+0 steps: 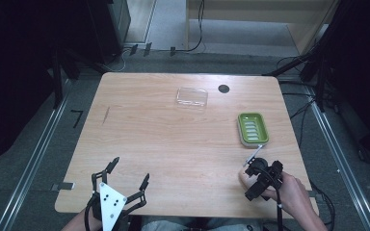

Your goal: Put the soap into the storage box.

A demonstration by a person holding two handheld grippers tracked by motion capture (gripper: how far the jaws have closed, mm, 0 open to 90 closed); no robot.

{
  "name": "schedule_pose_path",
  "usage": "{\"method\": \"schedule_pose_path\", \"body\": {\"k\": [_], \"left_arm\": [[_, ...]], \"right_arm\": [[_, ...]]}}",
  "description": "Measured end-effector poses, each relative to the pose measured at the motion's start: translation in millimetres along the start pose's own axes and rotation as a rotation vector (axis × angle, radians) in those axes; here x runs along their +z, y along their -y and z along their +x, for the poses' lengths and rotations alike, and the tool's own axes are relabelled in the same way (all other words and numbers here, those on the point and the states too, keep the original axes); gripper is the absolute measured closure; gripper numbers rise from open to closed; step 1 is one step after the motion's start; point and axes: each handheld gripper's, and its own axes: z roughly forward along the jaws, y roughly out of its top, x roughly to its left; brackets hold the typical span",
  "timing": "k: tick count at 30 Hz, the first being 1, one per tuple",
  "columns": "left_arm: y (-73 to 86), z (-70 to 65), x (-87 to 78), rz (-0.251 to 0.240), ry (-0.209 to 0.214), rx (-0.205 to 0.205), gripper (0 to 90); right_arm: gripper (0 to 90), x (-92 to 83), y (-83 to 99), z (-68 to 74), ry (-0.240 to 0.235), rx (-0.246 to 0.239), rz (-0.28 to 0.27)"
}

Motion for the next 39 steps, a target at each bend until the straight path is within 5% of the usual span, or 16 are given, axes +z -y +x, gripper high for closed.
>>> {"method": "schedule_pose_path", "body": {"k": [22,31,39], "left_arm": [[0.1,0.1,-0.1,0.000,0.001,0.001,13.8],[0.1,0.0,-0.1,0.000,0.004,0.001,13.8],[0.1,0.0,-0.1,0.000,0.005,0.002,13.8]], "right_arm": [[0.3,15.6,-20.6,-7.5,-0.029,0.009,0.047],[13.1,17.4,-20.4,-7.4,-0.033,0.021,0.050],[14.1,20.5,-20.5,-8.5,-0.021,0.042,0.062]]}}
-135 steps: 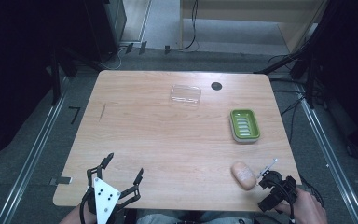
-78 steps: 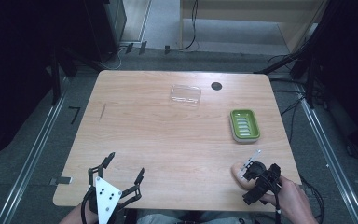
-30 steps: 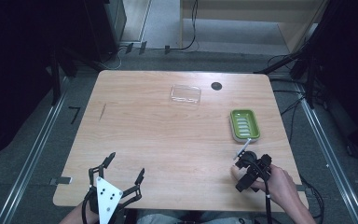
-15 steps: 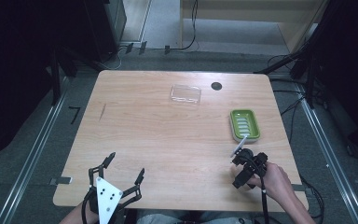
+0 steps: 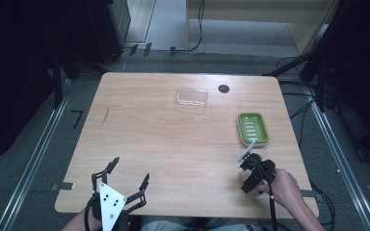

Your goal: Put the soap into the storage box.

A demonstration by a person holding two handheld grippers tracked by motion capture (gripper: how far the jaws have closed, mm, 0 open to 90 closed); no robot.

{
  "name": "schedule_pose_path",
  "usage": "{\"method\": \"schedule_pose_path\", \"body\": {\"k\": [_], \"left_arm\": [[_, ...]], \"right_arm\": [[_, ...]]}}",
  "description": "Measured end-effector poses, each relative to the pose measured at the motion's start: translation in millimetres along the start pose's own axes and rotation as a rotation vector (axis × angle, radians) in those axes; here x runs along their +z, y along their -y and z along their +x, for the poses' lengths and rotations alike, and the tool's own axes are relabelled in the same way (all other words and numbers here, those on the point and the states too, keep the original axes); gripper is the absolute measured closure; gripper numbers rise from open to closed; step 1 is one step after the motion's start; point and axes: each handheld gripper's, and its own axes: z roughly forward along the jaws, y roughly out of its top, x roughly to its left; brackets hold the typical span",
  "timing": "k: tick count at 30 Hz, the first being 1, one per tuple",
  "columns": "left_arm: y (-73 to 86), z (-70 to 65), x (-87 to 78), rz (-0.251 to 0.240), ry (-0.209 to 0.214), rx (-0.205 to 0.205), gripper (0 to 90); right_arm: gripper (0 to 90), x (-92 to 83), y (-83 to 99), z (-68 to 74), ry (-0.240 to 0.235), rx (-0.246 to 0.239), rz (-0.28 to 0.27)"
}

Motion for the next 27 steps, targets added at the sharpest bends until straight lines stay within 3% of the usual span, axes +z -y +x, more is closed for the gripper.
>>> {"method": "schedule_pose_path", "body": {"k": [14,18,21,27], "left_arm": [[0.0,-0.1,-0.1,0.000,-0.003,0.000,13.8],[0.0,0.2,-0.2,0.000,-0.004,0.000,13.8],[0.0,0.1,-0.3,-0.001,-0.004,0.001,13.8],[0.0,0.1,-0.4,-0.002,-0.005,0.000,13.8]], "right_arm": [[22.0,0.6,1.3,-5.8,-0.032,0.044,-0.002],[23.7,0.3,1.1,-5.1,-0.033,0.041,-0.005],[31.7,-2.0,1.3,-4.5,-0.029,0.023,-0.025],[32.3,-2.4,1.1,-5.2,-0.037,0.029,-0.019]]}}
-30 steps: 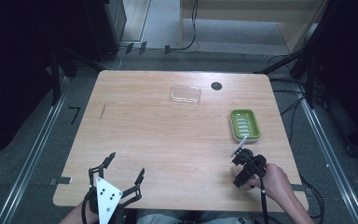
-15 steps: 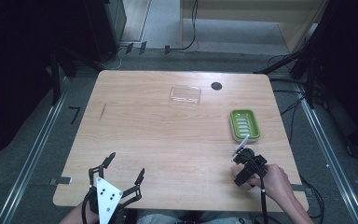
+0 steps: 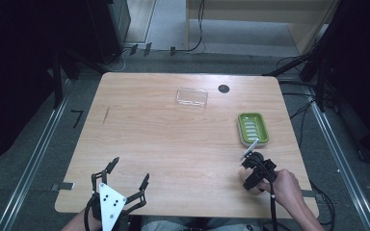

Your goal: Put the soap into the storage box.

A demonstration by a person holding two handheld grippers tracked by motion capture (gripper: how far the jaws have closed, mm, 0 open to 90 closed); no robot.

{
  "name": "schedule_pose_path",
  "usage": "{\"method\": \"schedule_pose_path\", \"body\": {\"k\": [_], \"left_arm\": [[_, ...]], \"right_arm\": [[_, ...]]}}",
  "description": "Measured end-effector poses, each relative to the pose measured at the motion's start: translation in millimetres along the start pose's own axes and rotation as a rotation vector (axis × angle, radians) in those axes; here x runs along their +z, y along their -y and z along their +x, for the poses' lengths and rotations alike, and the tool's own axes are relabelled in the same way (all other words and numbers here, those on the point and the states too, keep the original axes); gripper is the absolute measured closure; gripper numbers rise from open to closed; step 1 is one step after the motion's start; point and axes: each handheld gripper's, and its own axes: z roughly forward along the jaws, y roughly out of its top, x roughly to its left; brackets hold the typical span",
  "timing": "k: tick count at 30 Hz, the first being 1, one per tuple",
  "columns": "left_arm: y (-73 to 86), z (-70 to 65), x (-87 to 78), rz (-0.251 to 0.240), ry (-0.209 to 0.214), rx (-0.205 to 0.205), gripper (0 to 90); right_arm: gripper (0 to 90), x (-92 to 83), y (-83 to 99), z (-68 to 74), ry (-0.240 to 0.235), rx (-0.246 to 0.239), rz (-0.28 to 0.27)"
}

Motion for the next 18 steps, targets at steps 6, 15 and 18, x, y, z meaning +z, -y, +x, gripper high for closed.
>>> {"method": "schedule_pose_path", "body": {"k": [6,15,18], "left_arm": [[0.0,0.0,0.0,-0.001,0.000,-0.001,13.8],[0.0,0.0,-0.1,-0.002,-0.001,0.000,13.8],[0.0,0.0,-0.1,-0.001,0.000,0.000,13.8]], "right_arm": [[32.5,-0.2,-0.1,-0.1,0.001,-0.006,0.006],[32.7,-3.5,0.8,-1.8,0.007,-0.006,0.014],[32.8,-4.0,1.3,-2.8,0.008,-0.006,0.013]]}}
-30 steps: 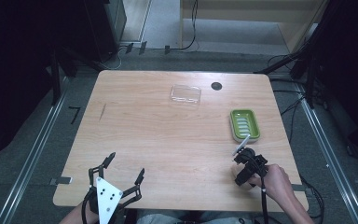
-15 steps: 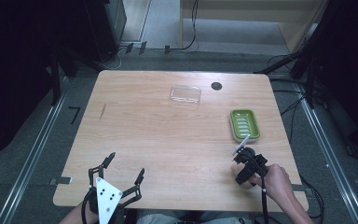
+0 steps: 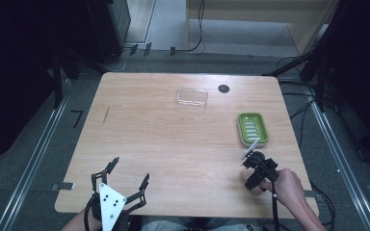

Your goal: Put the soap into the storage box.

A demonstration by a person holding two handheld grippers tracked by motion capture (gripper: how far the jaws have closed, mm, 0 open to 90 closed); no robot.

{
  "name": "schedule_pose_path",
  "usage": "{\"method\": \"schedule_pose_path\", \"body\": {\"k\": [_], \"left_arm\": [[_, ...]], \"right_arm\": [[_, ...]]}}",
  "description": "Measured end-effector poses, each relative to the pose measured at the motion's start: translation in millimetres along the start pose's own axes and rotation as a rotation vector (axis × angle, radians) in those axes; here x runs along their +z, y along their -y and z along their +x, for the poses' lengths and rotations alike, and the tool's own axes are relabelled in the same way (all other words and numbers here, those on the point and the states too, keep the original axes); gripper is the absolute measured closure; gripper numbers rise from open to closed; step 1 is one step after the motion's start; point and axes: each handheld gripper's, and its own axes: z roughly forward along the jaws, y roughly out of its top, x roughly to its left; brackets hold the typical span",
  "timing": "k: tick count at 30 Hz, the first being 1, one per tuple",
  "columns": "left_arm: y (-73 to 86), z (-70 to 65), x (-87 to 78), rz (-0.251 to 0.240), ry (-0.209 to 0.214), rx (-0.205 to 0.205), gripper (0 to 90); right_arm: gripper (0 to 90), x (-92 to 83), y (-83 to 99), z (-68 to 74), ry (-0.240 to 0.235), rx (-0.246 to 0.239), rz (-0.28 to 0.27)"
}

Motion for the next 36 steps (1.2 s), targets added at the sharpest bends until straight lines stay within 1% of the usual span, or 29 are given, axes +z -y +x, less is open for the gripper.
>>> {"method": "schedule_pose_path", "body": {"k": [5,11,12,21,24,30,36], "left_arm": [[0.0,-0.1,0.1,0.000,0.000,0.002,13.8],[-0.1,-0.3,0.1,0.001,0.002,0.002,13.8],[-0.1,-0.4,0.2,0.001,0.001,0.004,13.8],[-0.3,-0.8,0.3,0.001,0.002,0.005,13.8],[-0.2,-0.6,0.3,0.001,0.000,0.003,13.8],[-0.1,-0.5,0.1,0.001,0.000,0.003,13.8],[0.0,-0.2,0.1,0.001,0.000,0.002,13.8]], "right_arm": [[32.8,-0.7,0.6,-1.5,0.005,0.005,0.004],[32.8,-2.1,1.0,-4.0,0.014,0.000,0.012],[32.8,-2.6,1.4,-4.8,0.008,0.003,0.012],[32.9,-7.4,4.0,-10.5,0.018,0.020,0.018],[33.0,-9.3,3.1,-12.8,0.018,0.015,0.021],[33.0,-14.5,0.5,-17.1,0.028,0.033,0.016],[33.1,-17.7,-3.2,-22.3,0.032,0.033,0.007]]}}
